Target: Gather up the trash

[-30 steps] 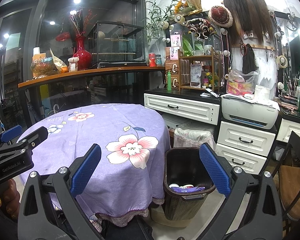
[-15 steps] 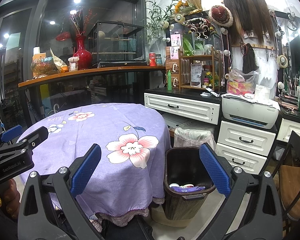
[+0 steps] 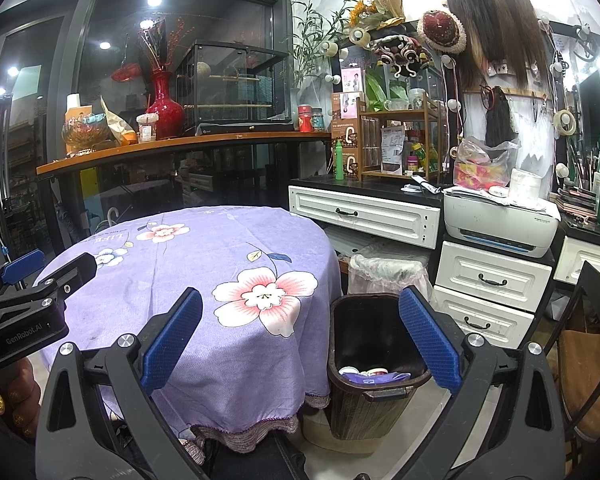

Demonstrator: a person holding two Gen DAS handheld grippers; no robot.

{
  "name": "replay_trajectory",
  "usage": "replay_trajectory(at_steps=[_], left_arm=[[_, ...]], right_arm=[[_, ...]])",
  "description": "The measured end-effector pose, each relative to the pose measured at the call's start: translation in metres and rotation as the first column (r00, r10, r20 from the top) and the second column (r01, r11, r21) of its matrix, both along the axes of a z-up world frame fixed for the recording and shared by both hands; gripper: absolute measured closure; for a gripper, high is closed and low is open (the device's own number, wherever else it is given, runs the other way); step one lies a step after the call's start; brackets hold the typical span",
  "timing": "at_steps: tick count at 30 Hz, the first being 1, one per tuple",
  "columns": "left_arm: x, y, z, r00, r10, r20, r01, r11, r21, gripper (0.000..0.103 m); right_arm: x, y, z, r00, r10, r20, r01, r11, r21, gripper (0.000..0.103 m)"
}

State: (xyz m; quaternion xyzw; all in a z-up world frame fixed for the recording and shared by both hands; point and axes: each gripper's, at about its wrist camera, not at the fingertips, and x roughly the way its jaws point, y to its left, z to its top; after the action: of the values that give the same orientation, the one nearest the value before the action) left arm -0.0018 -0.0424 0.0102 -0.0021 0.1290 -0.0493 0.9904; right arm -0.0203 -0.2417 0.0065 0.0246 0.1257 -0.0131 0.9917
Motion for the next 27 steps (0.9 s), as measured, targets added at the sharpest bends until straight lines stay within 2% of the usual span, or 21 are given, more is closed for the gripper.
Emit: replay_trajectory(at_steps=[27], left_arm=[[0.0011, 0.0018, -0.0006, 1.000, 0.000, -0.004, 0.000, 1.000, 0.001, 0.005]], right_arm=[[0.0008, 0.0001, 0.0019, 1.000, 0.000, -0.003, 0.000, 1.000, 0.001, 0.006]])
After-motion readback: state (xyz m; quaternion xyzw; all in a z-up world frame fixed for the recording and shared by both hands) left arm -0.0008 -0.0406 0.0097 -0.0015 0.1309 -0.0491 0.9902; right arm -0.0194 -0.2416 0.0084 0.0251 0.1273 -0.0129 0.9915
